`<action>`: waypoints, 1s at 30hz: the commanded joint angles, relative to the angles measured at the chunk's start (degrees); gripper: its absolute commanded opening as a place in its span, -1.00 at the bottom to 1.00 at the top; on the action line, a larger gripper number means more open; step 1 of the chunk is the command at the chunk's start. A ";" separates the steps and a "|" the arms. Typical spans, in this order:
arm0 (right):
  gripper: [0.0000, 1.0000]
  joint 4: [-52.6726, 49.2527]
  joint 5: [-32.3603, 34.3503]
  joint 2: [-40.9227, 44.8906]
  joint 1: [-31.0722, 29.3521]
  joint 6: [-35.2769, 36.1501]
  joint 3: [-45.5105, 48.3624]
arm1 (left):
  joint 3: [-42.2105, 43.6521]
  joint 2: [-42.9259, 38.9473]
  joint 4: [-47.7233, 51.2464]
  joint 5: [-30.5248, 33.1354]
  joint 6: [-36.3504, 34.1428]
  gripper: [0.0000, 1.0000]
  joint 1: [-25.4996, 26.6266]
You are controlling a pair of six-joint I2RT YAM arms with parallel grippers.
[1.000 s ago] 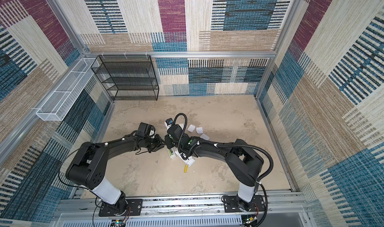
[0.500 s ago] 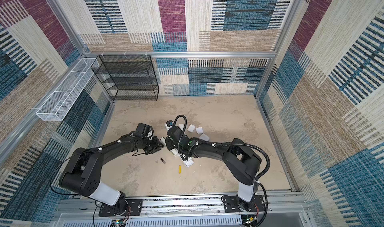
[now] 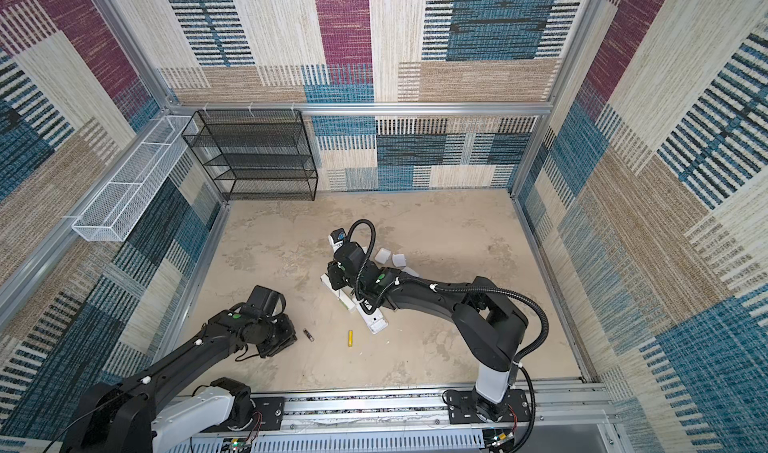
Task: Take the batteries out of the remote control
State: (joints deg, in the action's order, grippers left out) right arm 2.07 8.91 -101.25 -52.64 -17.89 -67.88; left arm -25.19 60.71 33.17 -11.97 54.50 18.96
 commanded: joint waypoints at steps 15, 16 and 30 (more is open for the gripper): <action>-1.00 -2.16 -2.42 2.46 1.44 -1.04 -1.98 | -1.17 2.25 -2.92 -0.95 1.40 -0.71 1.78; -1.00 -2.80 -3.11 2.47 1.56 -0.83 -2.27 | -1.35 2.07 -2.89 -0.95 1.33 -0.71 1.78; -1.00 -29.99 -9.12 13.96 12.16 -4.66 3.03 | -3.13 -0.65 -0.60 -0.56 -0.86 -0.71 1.78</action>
State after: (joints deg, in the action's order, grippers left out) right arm -18.17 2.76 -90.32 -43.03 -19.66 -67.42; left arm -27.51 59.72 31.77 -12.86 55.51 20.75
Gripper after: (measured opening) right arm 0.271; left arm 0.145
